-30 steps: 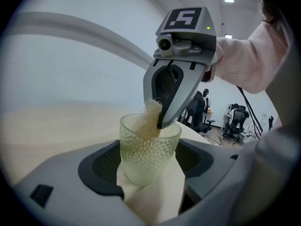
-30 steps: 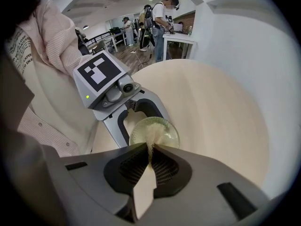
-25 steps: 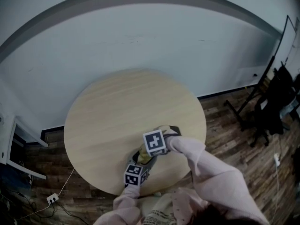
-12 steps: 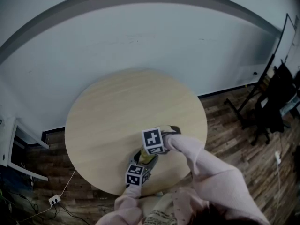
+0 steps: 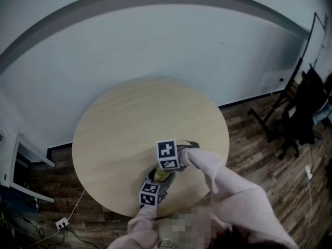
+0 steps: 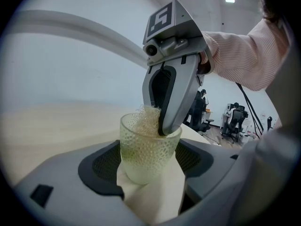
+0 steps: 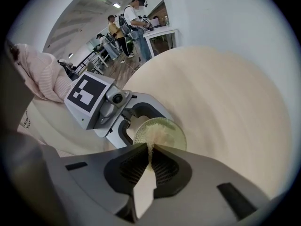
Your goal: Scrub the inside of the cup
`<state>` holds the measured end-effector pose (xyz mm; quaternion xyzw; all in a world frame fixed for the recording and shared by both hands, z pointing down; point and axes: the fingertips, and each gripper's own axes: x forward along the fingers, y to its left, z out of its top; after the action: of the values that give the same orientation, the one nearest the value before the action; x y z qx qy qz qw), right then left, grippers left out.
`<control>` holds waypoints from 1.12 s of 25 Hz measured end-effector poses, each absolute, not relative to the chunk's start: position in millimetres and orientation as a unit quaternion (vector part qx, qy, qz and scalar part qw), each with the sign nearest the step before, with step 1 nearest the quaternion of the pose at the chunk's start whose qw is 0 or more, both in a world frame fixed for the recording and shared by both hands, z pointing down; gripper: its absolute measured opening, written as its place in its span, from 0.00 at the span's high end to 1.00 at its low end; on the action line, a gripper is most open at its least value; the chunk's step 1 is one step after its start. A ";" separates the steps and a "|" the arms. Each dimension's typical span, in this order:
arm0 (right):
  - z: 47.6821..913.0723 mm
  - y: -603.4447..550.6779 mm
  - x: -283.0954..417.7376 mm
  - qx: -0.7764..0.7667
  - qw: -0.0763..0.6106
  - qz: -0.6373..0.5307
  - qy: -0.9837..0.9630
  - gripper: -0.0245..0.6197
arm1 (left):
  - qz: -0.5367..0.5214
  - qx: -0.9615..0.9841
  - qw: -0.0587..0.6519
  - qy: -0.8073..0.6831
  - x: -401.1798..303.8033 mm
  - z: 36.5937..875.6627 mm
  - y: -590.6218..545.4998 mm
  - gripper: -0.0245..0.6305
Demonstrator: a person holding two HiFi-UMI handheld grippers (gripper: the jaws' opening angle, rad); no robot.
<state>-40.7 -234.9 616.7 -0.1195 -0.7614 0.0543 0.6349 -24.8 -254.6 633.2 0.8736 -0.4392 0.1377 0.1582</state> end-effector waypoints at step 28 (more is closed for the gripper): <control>608.3 -223.8 -52.7 -0.100 0.575 0.245 -0.774 0.92 | 0.141 0.871 0.162 -0.441 -25.5 633.2 -257.8 0.41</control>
<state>-52.7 -223.8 608.3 -0.0996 -0.7744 0.2452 0.5746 -25.5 -257.8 633.2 0.8713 -0.4412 0.1410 0.1619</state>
